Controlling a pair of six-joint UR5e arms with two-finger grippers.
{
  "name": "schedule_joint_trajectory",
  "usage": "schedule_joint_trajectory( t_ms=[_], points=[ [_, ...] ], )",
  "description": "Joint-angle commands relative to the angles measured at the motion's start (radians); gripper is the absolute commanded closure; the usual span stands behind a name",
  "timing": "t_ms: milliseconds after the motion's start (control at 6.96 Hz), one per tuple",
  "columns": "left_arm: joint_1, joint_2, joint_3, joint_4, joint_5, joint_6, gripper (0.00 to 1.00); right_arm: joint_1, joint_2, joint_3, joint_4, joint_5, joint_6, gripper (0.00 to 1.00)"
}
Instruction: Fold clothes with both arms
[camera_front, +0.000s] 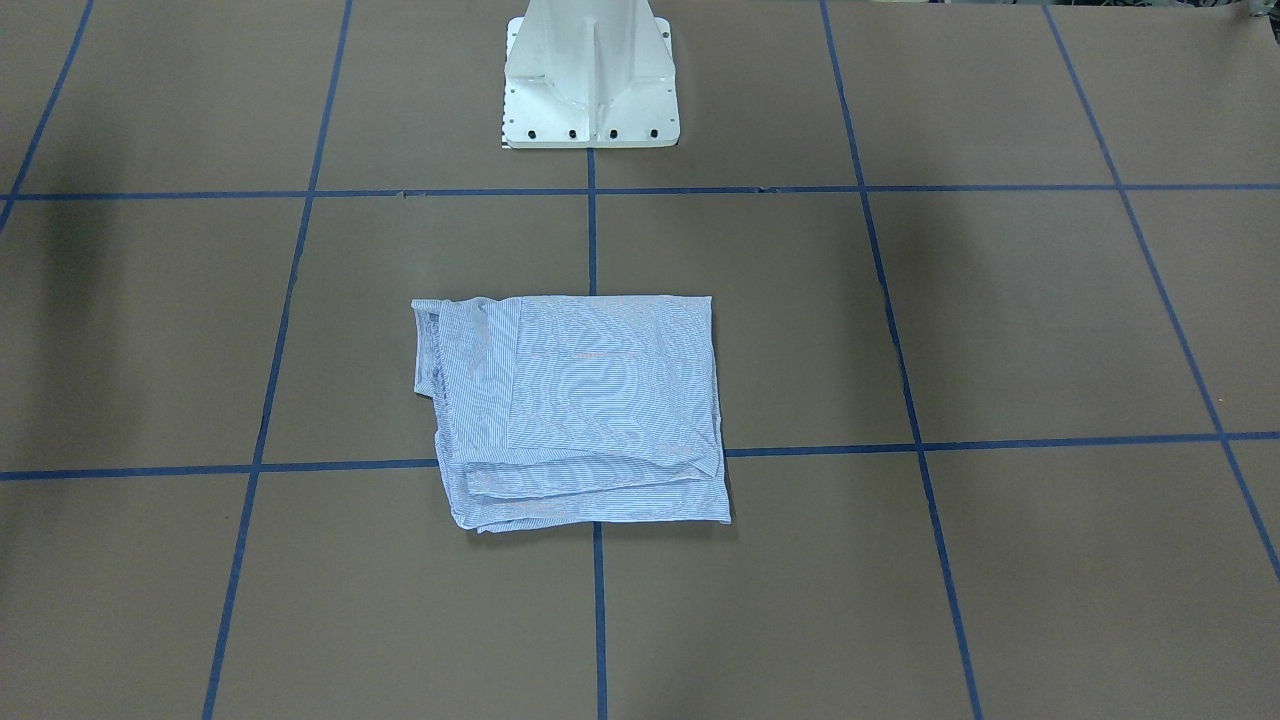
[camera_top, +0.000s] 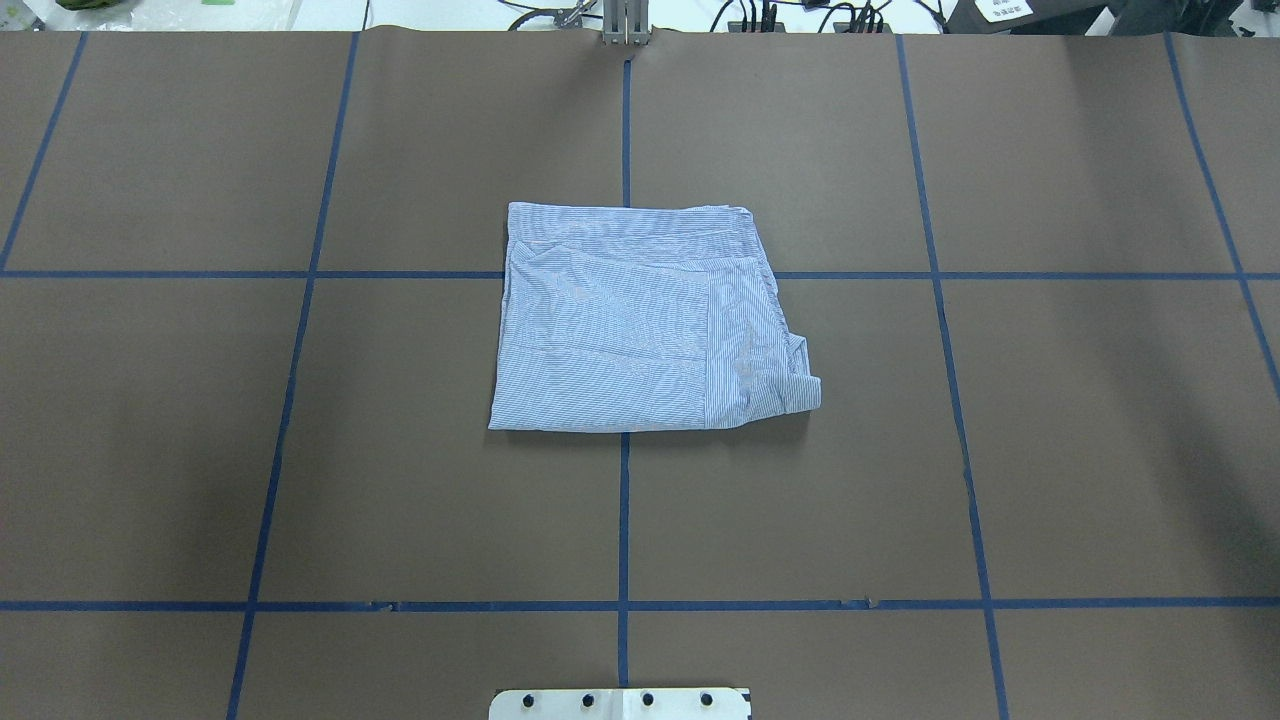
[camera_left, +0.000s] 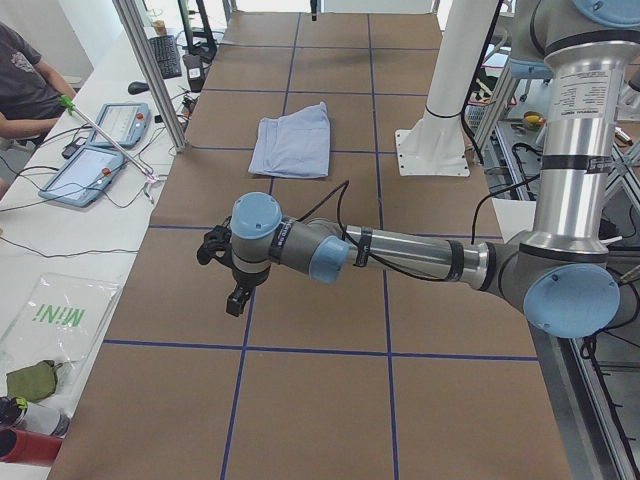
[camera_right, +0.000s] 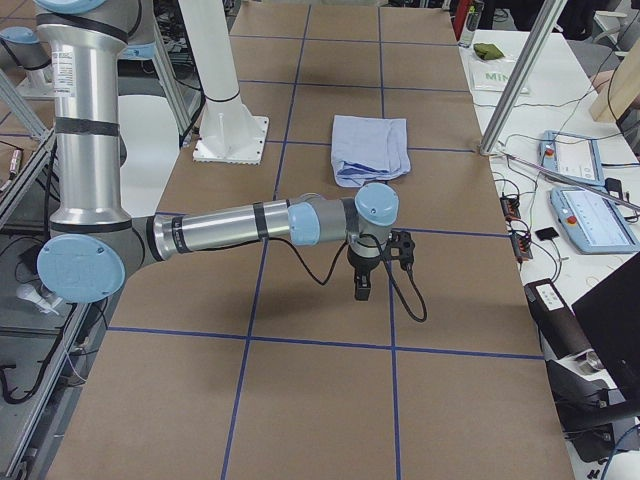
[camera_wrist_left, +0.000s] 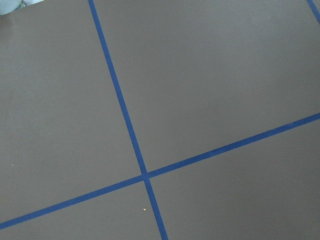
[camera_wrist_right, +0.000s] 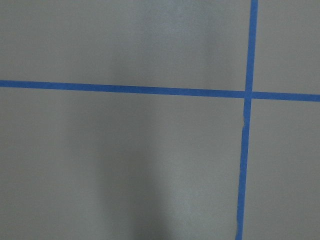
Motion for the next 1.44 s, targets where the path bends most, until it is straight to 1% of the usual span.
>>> schedule_joint_trajectory(
  t_ms=[0, 144, 287, 431, 1292],
  points=[
    [0.0, 0.0, 0.003, -0.028, -0.002, 0.001, 0.0, 0.005, -0.002, 0.011, 0.001, 0.001, 0.0, 0.0],
    [0.0, 0.001, 0.003, -0.028, -0.002, -0.001, 0.0, 0.005, -0.003, 0.011, 0.001, -0.007, 0.0, 0.0],
    [-0.001, 0.011, -0.003, -0.028, -0.022, 0.001, 0.0, 0.005, -0.002, 0.015, 0.001, 0.004, -0.002, 0.0],
    [-0.001, 0.012, -0.006, -0.028, -0.052, 0.001, 0.0, 0.005, 0.0, 0.014, 0.001, -0.005, -0.003, 0.0],
    [-0.001, 0.015, -0.008, -0.023, -0.04, -0.001, 0.0, 0.0, 0.01, 0.017, 0.002, -0.001, -0.003, 0.0]
  ],
)
